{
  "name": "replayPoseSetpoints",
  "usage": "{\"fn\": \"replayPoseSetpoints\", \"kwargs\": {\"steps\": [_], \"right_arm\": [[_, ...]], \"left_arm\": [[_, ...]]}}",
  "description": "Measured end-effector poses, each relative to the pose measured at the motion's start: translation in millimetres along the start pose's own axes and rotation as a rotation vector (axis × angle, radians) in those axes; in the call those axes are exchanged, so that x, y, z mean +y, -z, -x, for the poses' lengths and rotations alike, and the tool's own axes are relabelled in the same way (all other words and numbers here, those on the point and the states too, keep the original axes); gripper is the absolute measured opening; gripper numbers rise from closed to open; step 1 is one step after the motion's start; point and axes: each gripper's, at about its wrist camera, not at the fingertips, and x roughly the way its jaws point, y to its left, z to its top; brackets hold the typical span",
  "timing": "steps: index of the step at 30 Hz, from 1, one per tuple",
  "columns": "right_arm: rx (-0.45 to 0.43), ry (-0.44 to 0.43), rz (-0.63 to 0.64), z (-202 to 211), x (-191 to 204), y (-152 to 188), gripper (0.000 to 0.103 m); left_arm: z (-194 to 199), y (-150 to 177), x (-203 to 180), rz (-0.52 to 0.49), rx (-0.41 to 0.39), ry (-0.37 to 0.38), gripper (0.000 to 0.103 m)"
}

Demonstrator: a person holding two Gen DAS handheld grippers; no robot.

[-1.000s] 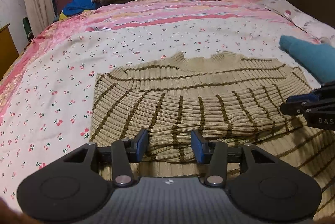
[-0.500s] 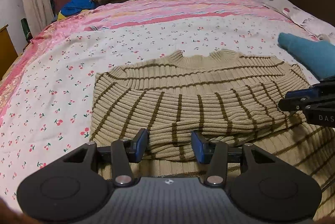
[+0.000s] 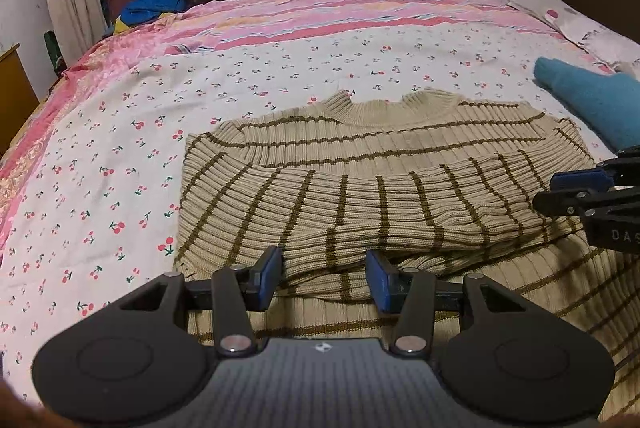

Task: Fold small clothes

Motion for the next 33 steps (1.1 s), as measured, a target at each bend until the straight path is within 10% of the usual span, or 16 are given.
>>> {"fn": "replayPoseSetpoints", "kwargs": {"steps": [22, 33], "right_arm": [[0.003, -0.017, 0.011, 16.9, 4.2, 8.5, 0.030], [0.033, -0.075, 0.075, 69.4, 14.3, 47.0, 0.031]], "left_arm": [[13.2, 7.8, 2.5, 0.004, 0.015, 0.006, 0.053], [76.7, 62.0, 20.7, 0.020, 0.031, 0.040, 0.053]]}}
